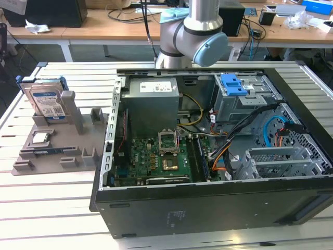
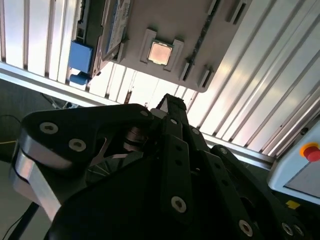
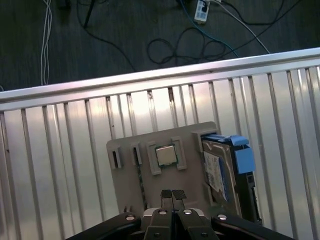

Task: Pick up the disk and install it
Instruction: 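Pick up the disk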

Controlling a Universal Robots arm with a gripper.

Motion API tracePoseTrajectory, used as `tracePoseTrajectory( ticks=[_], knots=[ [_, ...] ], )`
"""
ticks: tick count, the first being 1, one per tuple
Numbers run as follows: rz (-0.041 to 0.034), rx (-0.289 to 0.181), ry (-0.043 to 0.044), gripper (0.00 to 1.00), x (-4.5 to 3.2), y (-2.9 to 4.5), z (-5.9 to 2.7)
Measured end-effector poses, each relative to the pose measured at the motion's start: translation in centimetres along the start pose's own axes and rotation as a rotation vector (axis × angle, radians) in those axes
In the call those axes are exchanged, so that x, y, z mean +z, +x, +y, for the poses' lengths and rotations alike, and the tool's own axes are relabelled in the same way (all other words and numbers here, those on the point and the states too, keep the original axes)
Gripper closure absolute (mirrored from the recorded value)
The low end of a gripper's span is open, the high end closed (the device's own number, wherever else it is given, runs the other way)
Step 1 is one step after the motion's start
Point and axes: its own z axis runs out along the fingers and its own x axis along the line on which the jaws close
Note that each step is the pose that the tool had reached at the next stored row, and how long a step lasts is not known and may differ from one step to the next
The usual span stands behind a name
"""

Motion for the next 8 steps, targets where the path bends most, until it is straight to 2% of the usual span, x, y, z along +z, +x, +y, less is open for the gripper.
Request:
tracePoseTrajectory(
  ticks=[3,8],
  knots=[
    [0.0011,-0.026,-0.0006,0.9,0.0,0.0,0.0],
    [0.0012,-0.027,-0.0006,0.89,0.0,0.0,0.0]
  ],
)
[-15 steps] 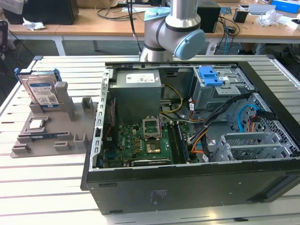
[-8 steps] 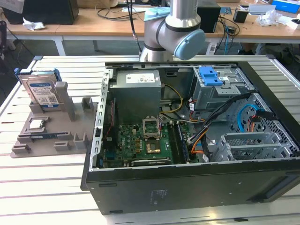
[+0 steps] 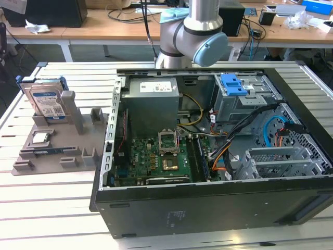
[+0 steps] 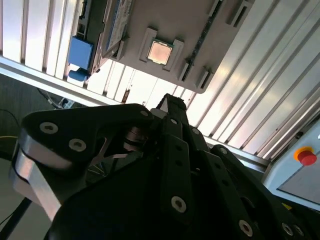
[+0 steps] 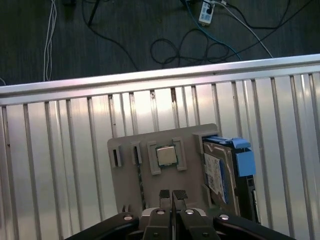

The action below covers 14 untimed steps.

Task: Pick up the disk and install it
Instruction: 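Pick up the disk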

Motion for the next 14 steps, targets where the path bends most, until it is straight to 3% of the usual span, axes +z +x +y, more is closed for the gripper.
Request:
tracePoseTrajectory(
  ticks=[1,2,5,8,14],
  knots=[
    [0.0,0.0,0.0,0.84,0.0,0.0,0.0],
    [0.0,0.0,0.0,0.71,0.0,0.0,0.0],
    [-0.0001,0.0,0.0,0.58,0.0,0.0,0.0],
    [0.0002,-0.002,-0.0001,0.58,0.07,-0.32,0.03],
    [0.0022,-0.054,-0.0013,0.58,0.88,-1.49,0.14]
  ],
)
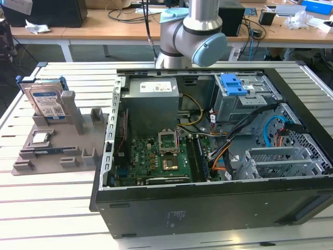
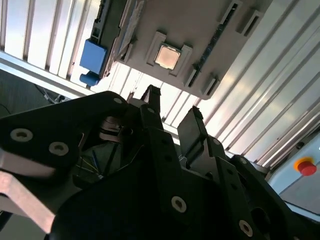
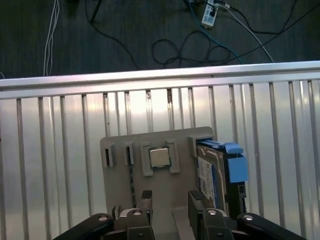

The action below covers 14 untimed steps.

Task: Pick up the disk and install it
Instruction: 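Pick up the disk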

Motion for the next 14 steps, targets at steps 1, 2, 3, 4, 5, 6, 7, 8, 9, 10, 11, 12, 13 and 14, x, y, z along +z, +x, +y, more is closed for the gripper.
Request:
tracePoseTrajectory(
  ticks=[1,2,3,4,5,6,7,8,9,10,11,12,13,14],
  knots=[
    [-0.0001,-0.004,0.0,0.58,0.24,-0.38,0.01],
    [-0.0013,-0.004,0.0,0.58,0.41,-0.87,0.02],
    [-0.0027,-0.004,-0.0003,0.58,0.54,-1.42,0.03],
    [-0.0041,-0.004,-0.0002,0.58,0.65,-1.9,0.02],
    [-0.0048,-0.005,-0.0002,0.58,0.7,-2.21,0.01],
    [-0.0053,-0.005,-0.0004,0.58,0.74,-2.51,0.02],
    [-0.0082,-0.009,-0.0007,0.58,1.0,-4.1,-0.05],
    [-0.0094,-0.011,-0.0008,0.58,1.13,-4.92,-0.09],
    [-0.0108,-0.013,-0.0009,0.58,1.24,-5.55,-0.12],
    [-0.0109,-0.013,-0.001,0.58,1.27,-5.7,-0.13],
    [-0.011,-0.014,-0.001,0.58,1.35,-5.97,-0.13],
    [-0.0111,-0.014,-0.001,0.58,1.48,-6.19,-0.12],
    [-0.0111,-0.014,-0.0009,0.58,1.59,-6.31,-0.12],
    [-0.0111,-0.014,-0.0009,0.58,1.69,-6.42,-0.12]
  ],
)
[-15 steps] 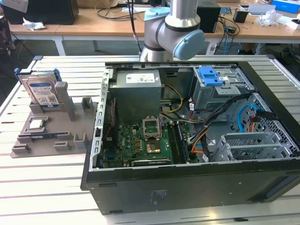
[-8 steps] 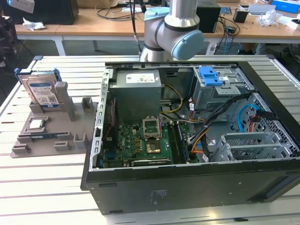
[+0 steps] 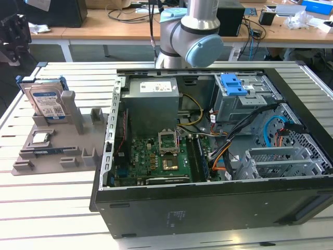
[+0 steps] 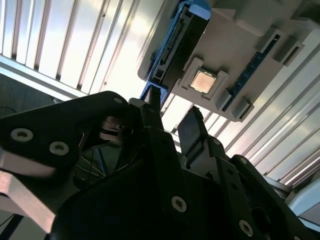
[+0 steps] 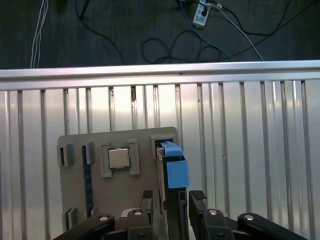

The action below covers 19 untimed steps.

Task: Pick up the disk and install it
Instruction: 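Pick up the disk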

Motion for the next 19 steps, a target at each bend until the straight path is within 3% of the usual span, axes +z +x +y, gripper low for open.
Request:
tracePoseTrajectory(
  ticks=[11,14,19],
  knots=[
    [0.0,0.0,0.0001,0.58,0.84,-0.83,0.01],
    [0.0001,0.0,-0.0002,0.58,1.38,-0.88,-0.02],
    [0.0132,0.001,0.0006,0.58,2.41,-0.84,0.23]
  ],
)
